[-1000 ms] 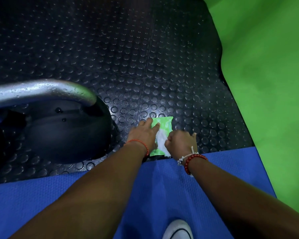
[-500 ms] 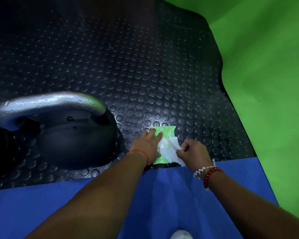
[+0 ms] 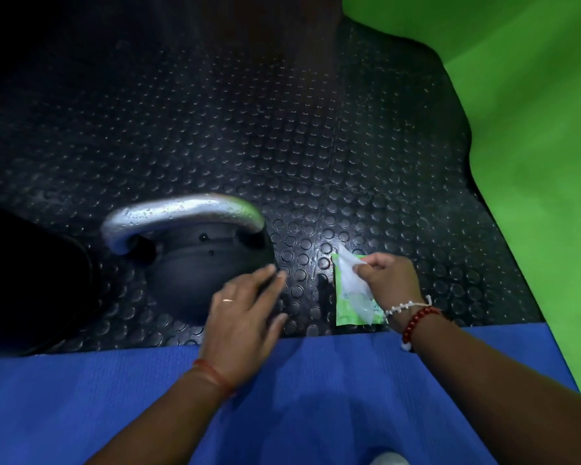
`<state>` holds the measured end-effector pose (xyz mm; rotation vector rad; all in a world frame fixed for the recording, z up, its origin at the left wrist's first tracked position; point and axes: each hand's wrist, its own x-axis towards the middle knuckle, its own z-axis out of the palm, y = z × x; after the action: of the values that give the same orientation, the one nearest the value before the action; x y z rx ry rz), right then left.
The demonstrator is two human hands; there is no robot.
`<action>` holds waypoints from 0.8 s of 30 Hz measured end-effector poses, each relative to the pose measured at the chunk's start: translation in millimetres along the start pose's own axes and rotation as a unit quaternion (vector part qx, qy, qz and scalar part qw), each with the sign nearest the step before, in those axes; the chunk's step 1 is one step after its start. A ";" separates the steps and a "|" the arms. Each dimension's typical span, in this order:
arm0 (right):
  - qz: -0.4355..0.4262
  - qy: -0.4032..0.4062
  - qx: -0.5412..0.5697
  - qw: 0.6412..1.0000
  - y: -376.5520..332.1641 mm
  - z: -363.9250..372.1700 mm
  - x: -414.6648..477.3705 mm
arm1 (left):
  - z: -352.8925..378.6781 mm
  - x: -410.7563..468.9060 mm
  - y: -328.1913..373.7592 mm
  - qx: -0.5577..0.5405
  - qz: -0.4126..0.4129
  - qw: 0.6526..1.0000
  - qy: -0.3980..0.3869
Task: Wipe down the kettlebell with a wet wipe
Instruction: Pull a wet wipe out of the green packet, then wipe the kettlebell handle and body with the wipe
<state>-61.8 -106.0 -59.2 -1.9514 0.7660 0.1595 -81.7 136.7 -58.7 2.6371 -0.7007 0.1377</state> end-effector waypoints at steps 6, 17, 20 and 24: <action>-0.003 -0.016 0.028 0.999 -31.9 23.2 -7.3 | -40.6 -10.1 -49.5 0.080 -0.073 0.994 0.036; -0.012 0.024 0.027 0.999 -63.7 77.2 -19.1 | -42.0 -6.7 -60.6 0.037 -0.062 0.996 0.050; -0.012 0.045 0.046 0.998 -72.4 90.7 -21.8 | -42.1 -6.4 -61.2 0.042 -0.061 0.996 0.052; -0.032 0.058 0.109 0.992 -78.3 115.6 -34.9 | -42.4 -5.6 -61.5 0.050 -0.066 0.995 0.047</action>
<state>-20.4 30.8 -42.8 -1.7853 0.7611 -0.0752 -55.7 205.2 -43.2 2.7420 -0.4995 0.2639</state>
